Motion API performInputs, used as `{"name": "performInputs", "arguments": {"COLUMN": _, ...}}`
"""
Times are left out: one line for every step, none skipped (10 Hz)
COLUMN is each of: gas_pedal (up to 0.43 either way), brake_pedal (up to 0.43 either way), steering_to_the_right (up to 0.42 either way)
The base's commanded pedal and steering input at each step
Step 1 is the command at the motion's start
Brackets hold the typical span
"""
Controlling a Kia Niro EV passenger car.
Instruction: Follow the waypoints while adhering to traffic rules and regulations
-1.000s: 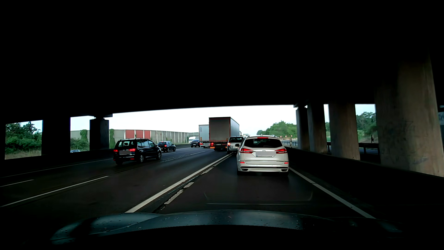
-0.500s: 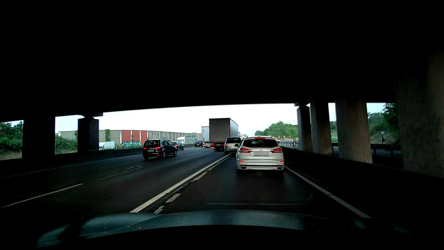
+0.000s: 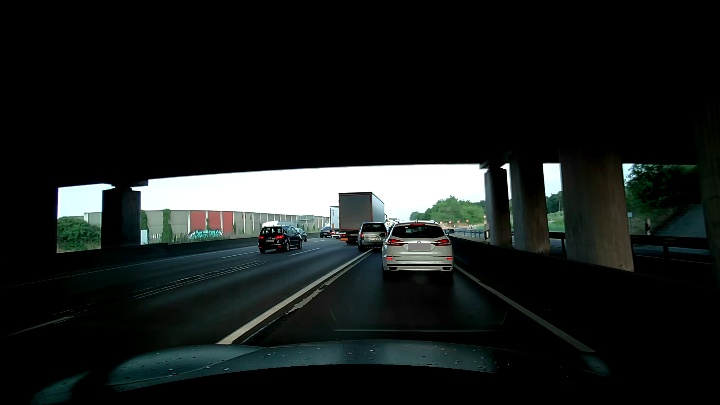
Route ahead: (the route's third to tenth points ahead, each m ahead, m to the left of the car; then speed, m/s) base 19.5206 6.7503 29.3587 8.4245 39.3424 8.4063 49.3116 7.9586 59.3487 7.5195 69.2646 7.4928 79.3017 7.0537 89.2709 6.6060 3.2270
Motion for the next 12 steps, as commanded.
{"name": "performInputs", "arguments": {"gas_pedal": 0.098, "brake_pedal": 0.000, "steering_to_the_right": 0.023}}
{"name": "performInputs", "arguments": {"gas_pedal": 0.098, "brake_pedal": 0.000, "steering_to_the_right": 0.023}}
{"name": "performInputs", "arguments": {"gas_pedal": 0.098, "brake_pedal": 0.000, "steering_to_the_right": 0.022}}
{"name": "performInputs", "arguments": {"gas_pedal": 0.098, "brake_pedal": 0.000, "steering_to_the_right": 0.021}}
{"name": "performInputs", "arguments": {"gas_pedal": 0.098, "brake_pedal": 0.000, "steering_to_the_right": 0.021}}
{"name": "performInputs", "arguments": {"gas_pedal": 0.098, "brake_pedal": 0.000, "steering_to_the_right": 0.021}}
{"name": "performInputs", "arguments": {"gas_pedal": 0.098, "brake_pedal": 0.000, "steering_to_the_right": 0.022}}
{"name": "performInputs", "arguments": {"gas_pedal": 0.098, "brake_pedal": 0.000, "steering_to_the_right": 0.022}}
{"name": "performInputs", "arguments": {"gas_pedal": 0.098, "brake_pedal": 0.000, "steering_to_the_right": 0.021}}
{"name": "performInputs", "arguments": {"gas_pedal": 0.098, "brake_pedal": 0.000, "steering_to_the_right": 0.021}}
{"name": "performInputs", "arguments": {"gas_pedal": 0.098, "brake_pedal": 0.000, "steering_to_the_right": 0.020}}
{"name": "performInputs", "arguments": {"gas_pedal": 0.098, "brake_pedal": 0.000, "steering_to_the_right": 0.020}}
